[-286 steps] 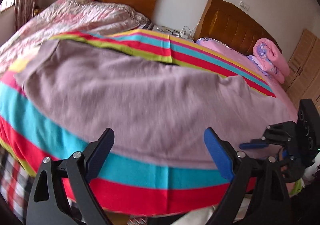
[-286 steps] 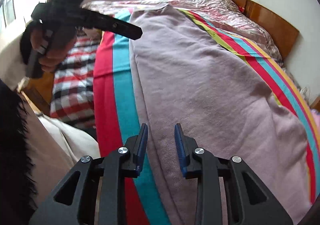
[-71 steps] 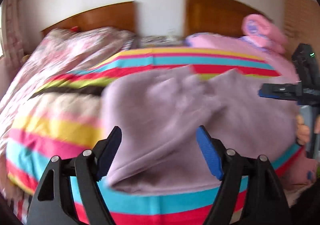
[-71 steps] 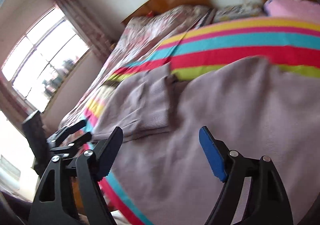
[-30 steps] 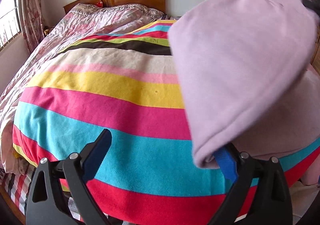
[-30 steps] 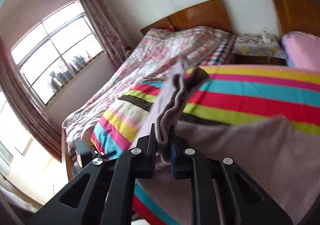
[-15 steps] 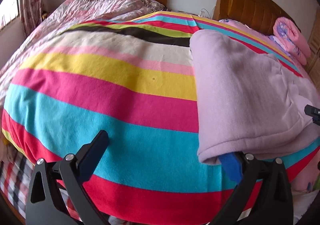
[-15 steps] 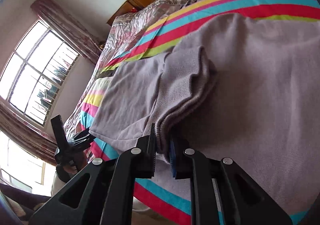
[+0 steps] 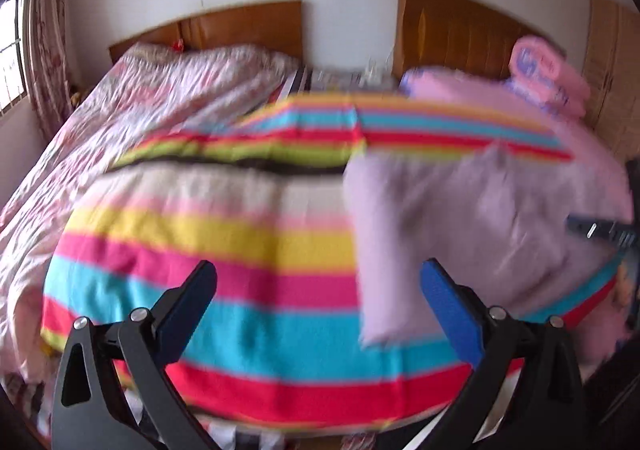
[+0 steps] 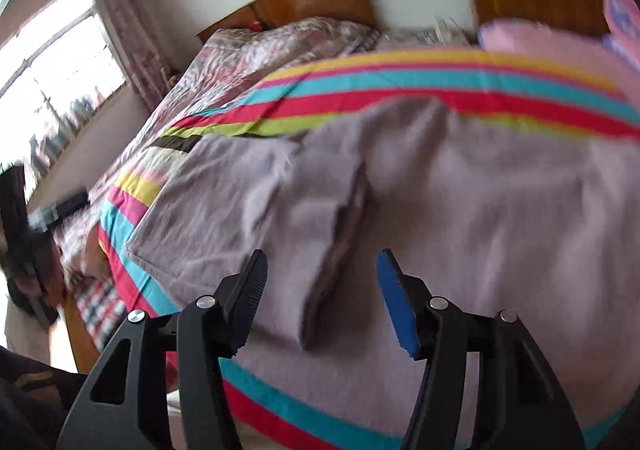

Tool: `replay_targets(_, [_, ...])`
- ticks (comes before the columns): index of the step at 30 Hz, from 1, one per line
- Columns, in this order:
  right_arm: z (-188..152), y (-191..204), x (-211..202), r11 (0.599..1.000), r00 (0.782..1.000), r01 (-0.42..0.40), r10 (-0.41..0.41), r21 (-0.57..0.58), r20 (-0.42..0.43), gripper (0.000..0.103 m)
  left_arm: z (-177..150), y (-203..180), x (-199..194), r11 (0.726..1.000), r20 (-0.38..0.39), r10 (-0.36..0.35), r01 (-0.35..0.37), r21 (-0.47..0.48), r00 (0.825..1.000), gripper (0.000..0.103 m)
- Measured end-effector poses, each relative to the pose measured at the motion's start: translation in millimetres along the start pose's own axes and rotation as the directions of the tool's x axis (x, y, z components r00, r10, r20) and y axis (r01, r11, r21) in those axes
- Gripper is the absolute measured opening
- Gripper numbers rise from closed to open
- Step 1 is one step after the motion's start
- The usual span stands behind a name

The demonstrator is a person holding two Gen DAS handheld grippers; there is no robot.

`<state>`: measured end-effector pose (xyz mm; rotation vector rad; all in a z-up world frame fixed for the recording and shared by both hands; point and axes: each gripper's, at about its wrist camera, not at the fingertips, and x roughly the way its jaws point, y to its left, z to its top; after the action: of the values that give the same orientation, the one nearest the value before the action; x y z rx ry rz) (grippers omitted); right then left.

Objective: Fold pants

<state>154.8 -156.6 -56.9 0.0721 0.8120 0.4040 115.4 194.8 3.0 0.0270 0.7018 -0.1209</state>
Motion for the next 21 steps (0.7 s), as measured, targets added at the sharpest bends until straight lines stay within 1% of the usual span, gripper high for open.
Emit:
replay_targets(1, [6.2, 10.9, 5.8, 0.997, 0.999, 0.038, -0.038, -0.069, 0.004, 0.057, 17.1, -5.9, 4.3, 0.999, 0.029, -0.031, 0.031, -0.008, 0.999, 0.102])
replay_targets(3, [16.2, 33.0, 17.7, 0.976, 0.997, 0.078, -0.075, -0.205, 0.024, 0.057, 45.9, -21.1, 26.0, 0.998, 0.032, -0.064, 0.064, -0.008, 0.997, 0.102])
replay_targets(5, [25.5, 48.3, 30.6, 0.958, 0.997, 0.071, -0.066, -0.276, 0.025, 0.057, 68.7, -43.0, 58.3, 0.990, -0.002, -0.141, 0.141, 0.020, 0.990, 0.102])
replay_targets(7, [31.2, 55.8, 40.3, 0.951, 0.999, 0.043, -0.042, -0.306, 0.010, 0.057, 80.0, -63.7, 95.7, 0.983, -0.070, -0.178, 0.180, 0.032, 0.982, 0.102])
replay_targets(8, [33.5, 62.5, 51.3, 0.945, 0.999, 0.035, -0.039, -0.324, -0.005, 0.058, 81.2, -72.1, 112.7, 0.979, -0.102, -0.194, 0.199, 0.040, 0.976, 0.102])
replay_targets(9, [32.4, 62.6, 60.0, 0.941, 0.998, 0.043, -0.053, -0.337, -0.022, 0.059, 79.6, -79.4, 128.8, 0.975, -0.131, -0.210, 0.217, 0.044, 0.969, 0.102])
replay_targets(10, [29.0, 62.5, 67.4, 0.936, 0.996, 0.053, -0.075, -0.347, -0.048, 0.061, 76.5, -83.4, 141.7, 0.974, -0.153, -0.210, 0.220, 0.048, 0.966, 0.102])
replay_targets(11, [22.4, 56.7, 83.3, 0.929, 0.986, 0.085, -0.131, -0.360, -0.107, 0.061, 71.0, -84.6, 155.7, 0.976, -0.176, -0.201, 0.213, 0.049, 0.964, 0.102])
replay_targets(12, [17.7, 51.3, 86.5, 0.933, 0.987, 0.073, -0.117, -0.353, -0.106, 0.063, 63.5, -84.0, 170.8, 0.978, -0.212, -0.193, 0.205, 0.036, 0.958, 0.102])
replay_targets(13, [15.4, 44.1, 84.5, 0.946, 0.993, 0.039, -0.072, -0.322, -0.092, 0.063, 56.6, -81.0, 183.3, 0.979, -0.233, -0.192, 0.201, 0.017, 0.953, 0.101])
replay_targets(14, [14.8, 40.0, 83.9, 0.954, 0.994, 0.020, -0.050, -0.300, -0.092, 0.063, 49.9, -79.5, 190.8, 0.978, -0.242, -0.200, 0.207, 0.005, 0.950, 0.101])
replay_targets(15, [15.0, 37.0, 82.6, 0.957, 0.995, 0.007, -0.035, -0.291, -0.093, 0.063, 45.1, -81.4, 192.7, 0.979, -0.231, -0.195, 0.205, 0.019, 0.953, 0.102])
replay_targets(17, [16.7, 35.6, 84.0, 0.957, 0.995, 0.000, -0.030, -0.291, -0.097, 0.063, 47.2, -84.3, 193.7, 0.980, -0.228, -0.182, 0.195, 0.039, 0.957, 0.102])
replay_targets(21, [17.0, 37.3, 82.9, 0.957, 0.995, -0.006, -0.023, -0.290, -0.097, 0.064, 47.0, -85.7, 200.7, 0.983, -0.235, -0.165, 0.178, 0.037, 0.958, 0.102])
